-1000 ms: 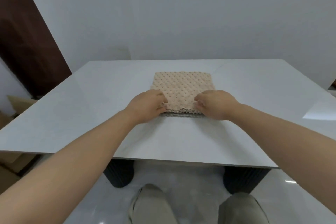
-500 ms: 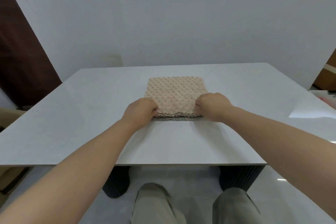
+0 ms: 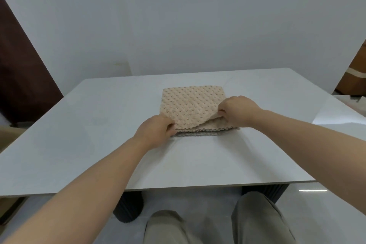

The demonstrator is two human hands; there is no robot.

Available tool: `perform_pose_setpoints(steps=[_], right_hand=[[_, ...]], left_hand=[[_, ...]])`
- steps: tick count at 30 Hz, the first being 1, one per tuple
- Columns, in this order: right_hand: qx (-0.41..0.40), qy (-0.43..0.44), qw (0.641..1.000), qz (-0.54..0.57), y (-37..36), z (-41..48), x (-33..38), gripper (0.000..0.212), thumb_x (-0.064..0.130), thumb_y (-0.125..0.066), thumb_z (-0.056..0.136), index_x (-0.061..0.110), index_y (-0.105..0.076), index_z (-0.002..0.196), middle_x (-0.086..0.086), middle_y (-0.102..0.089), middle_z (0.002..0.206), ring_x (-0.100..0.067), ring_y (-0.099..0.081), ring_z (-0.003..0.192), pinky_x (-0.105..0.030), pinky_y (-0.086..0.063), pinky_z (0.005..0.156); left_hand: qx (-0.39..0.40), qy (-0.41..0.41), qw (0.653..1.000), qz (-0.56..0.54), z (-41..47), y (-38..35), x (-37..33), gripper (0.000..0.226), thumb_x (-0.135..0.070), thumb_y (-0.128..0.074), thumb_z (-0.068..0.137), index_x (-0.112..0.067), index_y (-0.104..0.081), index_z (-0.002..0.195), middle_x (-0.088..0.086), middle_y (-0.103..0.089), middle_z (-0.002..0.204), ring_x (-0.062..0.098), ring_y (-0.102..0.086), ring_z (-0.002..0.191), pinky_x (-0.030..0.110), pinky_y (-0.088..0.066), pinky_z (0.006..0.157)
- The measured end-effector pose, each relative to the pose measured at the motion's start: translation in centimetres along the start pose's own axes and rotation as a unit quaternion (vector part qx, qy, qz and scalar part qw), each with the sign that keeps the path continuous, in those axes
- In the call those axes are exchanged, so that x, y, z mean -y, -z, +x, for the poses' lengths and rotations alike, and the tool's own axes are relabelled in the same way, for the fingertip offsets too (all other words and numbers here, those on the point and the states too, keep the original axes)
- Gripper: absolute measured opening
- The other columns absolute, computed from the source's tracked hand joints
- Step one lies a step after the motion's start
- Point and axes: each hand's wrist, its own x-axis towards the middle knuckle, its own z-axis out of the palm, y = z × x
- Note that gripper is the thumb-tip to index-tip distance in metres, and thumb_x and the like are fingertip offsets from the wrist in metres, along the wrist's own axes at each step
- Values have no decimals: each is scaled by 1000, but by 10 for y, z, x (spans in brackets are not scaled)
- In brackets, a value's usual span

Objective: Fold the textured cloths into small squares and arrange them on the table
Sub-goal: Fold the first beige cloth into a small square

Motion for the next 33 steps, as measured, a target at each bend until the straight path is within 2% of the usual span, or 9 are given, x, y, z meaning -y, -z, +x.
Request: perform_pose_setpoints(steps=[2,5,10,12,14,16,24,28,33], right_hand=[[-29,-27,998,43,11,7,2,12,19,-46,98,24,-57,99,3,-63,93,-24,-60,83,-39,-53,73],[-89,-36,990,101,30,18,5,13,18,-40,103,21,-53,108,-1,-65,97,-25,-58,81,-40,-50,69],[-186,8,971,151,66,17,27,24,30,-40,107,13,-54,115,-5,-66,102,-32,-60,85,-46,-50,74],[-209,38,964,159,77,11,35,24,30,-43,105,12,-54,117,-6,-65,102,-32,-57,84,-43,-47,72],[-215,67,960,167,83,4,37,24,27,-43,102,11,-53,118,-6,-61,102,-31,-55,84,-41,-44,71],[-217,92,959,158,80,-3,35,21,23,-42,103,11,-51,119,-6,-58,105,-33,-55,81,-44,-46,70],[-76,77,986,128,45,-35,21,66,61,-61,90,18,-45,138,0,-46,127,-21,-53,87,-39,-50,79],[-22,90,990,105,15,-53,20,46,47,-62,95,19,-50,130,-1,-48,119,-22,-52,88,-39,-49,79],[5,134,982,135,-11,-78,24,18,39,-63,95,23,-54,96,4,-53,95,-20,-55,86,-39,-50,76]], left_hand=[[12,13,1000,-13,-1,4,-4,24,-41,-62,96,-19,-65,106,-3,-65,102,24,-61,95,37,-52,82],[-11,6,1000,-7,0,8,-11,62,-48,-62,96,-21,-45,149,-2,-57,138,21,-54,126,35,-46,101],[-76,39,996,-16,12,14,-30,82,-57,-60,93,-19,-29,159,0,-36,162,24,-36,146,41,-37,116],[-110,64,992,-24,17,17,-35,62,-46,-58,96,-18,-43,150,2,-46,154,27,-45,138,43,-43,109],[-162,54,984,-59,19,21,-38,23,-28,-53,98,-15,-64,115,2,-62,121,30,-58,114,40,-49,87],[-176,66,977,-96,19,27,-37,14,-16,-48,96,-15,-57,85,-1,-59,94,30,-60,94,37,-46,72],[-172,66,975,-124,-24,48,-42,21,-16,-44,104,-17,-63,112,2,-68,103,27,-61,92,43,-51,81],[-139,50,983,-105,-47,43,-48,16,-26,-49,104,-23,-61,113,-7,-66,102,19,-61,93,37,-49,80],[-55,18,994,-89,-78,24,-52,20,-47,-66,94,-30,-63,105,-16,-60,93,6,-58,85,32,-49,76]])
